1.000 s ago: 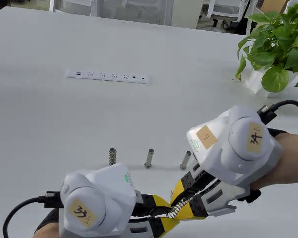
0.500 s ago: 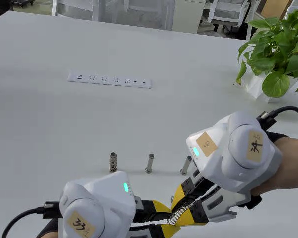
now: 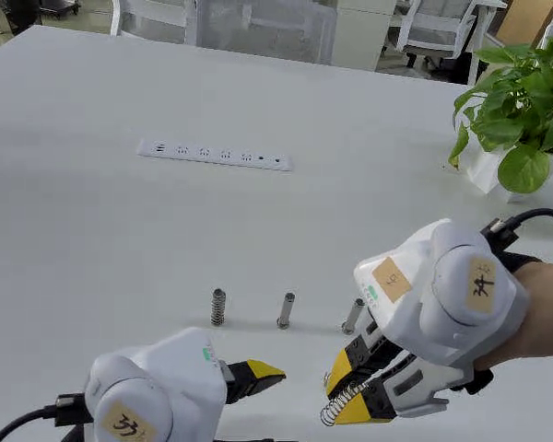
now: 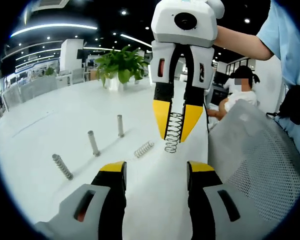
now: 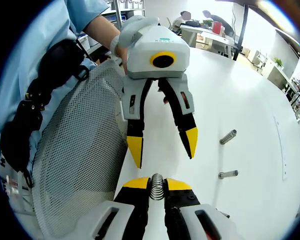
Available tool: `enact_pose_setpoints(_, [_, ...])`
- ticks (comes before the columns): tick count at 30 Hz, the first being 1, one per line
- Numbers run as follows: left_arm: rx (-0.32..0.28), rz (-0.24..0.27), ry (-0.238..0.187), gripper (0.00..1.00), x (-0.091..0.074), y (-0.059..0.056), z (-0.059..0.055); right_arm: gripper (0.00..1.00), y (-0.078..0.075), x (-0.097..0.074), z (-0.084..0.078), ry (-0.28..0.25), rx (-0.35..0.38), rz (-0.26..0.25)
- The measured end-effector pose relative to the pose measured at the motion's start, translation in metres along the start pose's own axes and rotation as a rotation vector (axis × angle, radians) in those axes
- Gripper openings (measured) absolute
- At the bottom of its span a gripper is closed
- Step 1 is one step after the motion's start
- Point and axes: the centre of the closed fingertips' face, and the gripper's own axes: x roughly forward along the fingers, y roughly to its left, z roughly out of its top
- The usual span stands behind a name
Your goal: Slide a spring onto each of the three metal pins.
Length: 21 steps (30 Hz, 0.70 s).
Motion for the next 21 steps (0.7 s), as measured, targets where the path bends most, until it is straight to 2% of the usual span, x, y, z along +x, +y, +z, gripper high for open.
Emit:
enact_pose_setpoints(7, [-0.038, 0.088, -0.011, 0.66, -0.011, 0.018, -0.005, 0.08, -0.004, -0.001, -0.002, 0.009, -0.011, -0.006])
enact_pose_setpoints(14, [-0.082, 0.21, -0.048, 0.86, -0.022, 0.04, -0.004, 0.08, -0.008, -0.001, -0.006, 0.024, -0.014, -0.005])
enact_pose_setpoints(17, [-0.096, 0.255, -0.043, 0.97, -0.026, 0.048, -0.007, 0.08, -0.009, -0.001, -0.007, 0.027, -0.017, -0.004])
enact_pose_setpoints(21, [-0.117, 0.281, -0.05, 0.99, -0.03, 0.054, -0.01, 0.08, -0.012, -0.001, -0.009, 0.029, -0.017, -0.004])
